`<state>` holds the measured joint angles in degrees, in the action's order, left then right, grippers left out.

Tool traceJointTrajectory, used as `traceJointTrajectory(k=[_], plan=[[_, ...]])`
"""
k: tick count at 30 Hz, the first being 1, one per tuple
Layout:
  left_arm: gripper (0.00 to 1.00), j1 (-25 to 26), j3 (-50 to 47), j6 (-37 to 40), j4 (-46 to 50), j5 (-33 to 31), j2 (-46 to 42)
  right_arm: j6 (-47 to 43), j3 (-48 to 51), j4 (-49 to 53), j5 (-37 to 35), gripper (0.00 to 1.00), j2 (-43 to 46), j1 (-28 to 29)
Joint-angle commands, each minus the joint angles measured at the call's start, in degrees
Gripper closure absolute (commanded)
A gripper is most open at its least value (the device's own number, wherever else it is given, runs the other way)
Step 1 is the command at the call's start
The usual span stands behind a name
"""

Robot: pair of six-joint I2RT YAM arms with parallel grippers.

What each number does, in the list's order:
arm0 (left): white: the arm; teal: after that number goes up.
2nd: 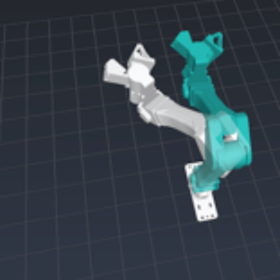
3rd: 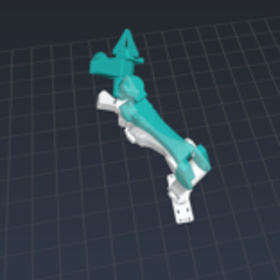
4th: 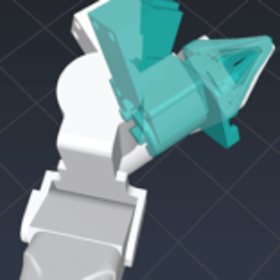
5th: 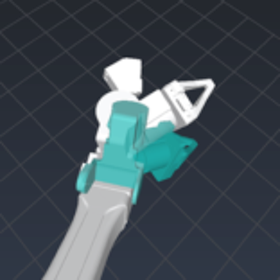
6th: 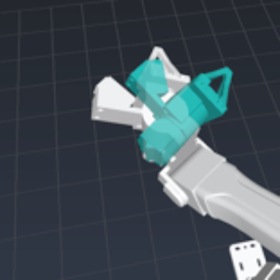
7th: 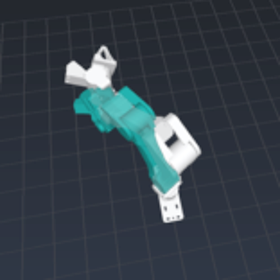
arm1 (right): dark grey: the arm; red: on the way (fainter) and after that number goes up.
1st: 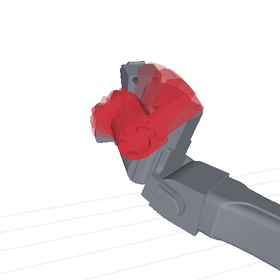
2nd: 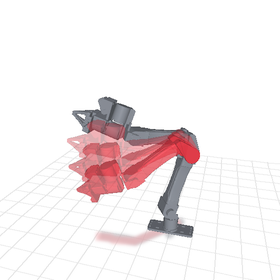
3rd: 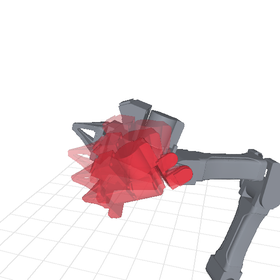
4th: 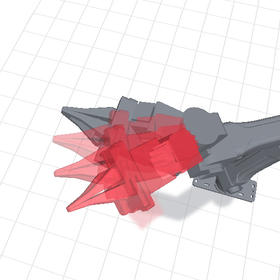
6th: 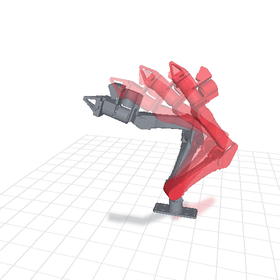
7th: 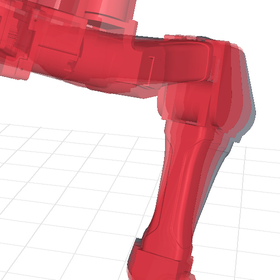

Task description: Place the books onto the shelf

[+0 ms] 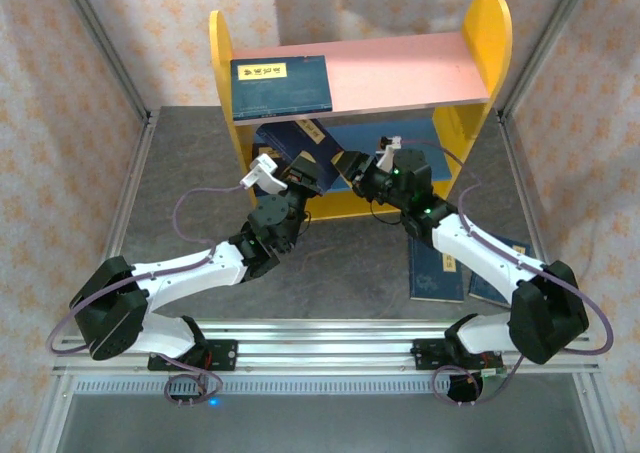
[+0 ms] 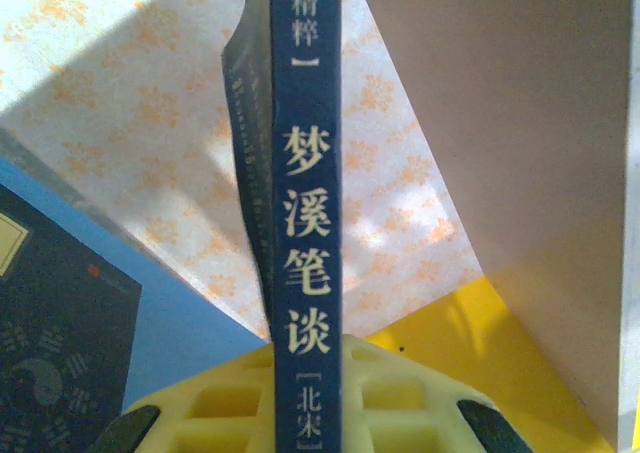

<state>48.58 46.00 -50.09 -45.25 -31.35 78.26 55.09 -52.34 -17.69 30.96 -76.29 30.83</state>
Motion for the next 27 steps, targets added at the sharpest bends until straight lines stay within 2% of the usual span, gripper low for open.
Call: traceJointTrajectory(k=[1,3,8,13,17,27], plan=[[1.0,-0.31,-0.14,0.06,-3.19,-1.51,0.29,-0.86,-2.4,-2.66,-0.86,0.68,-0.39,0.23],[0.99,-0.3,-0.1,0.21,-2.21,-1.8,0.09,-1.83,-2.77,-2.18,-1.22,0.75,-0.31,0.16],[0.72,-0.26,-0.48,-0.5,1.07,-3.48,-1.2,-5.78,-3.6,-1.75,-1.51,0.87,0.33,-0.57],[0.54,-0.59,-0.1,1.01,5.47,-2.93,-3.24,-11.09,-4.78,-1.43,0.2,0.91,1.23,-2.36],[0.49,-1.1,-0.19,1.18,11.32,-3.36,-6.32,-14.76,-5.9,-0.74,3.51,0.94,1.45,-4.54],[0.46,-4.37,-0.27,1.9,28.2,-3.02,-16.14,-21.48,-9.52,3.98,9.76,0.96,-0.87,-7.8]])
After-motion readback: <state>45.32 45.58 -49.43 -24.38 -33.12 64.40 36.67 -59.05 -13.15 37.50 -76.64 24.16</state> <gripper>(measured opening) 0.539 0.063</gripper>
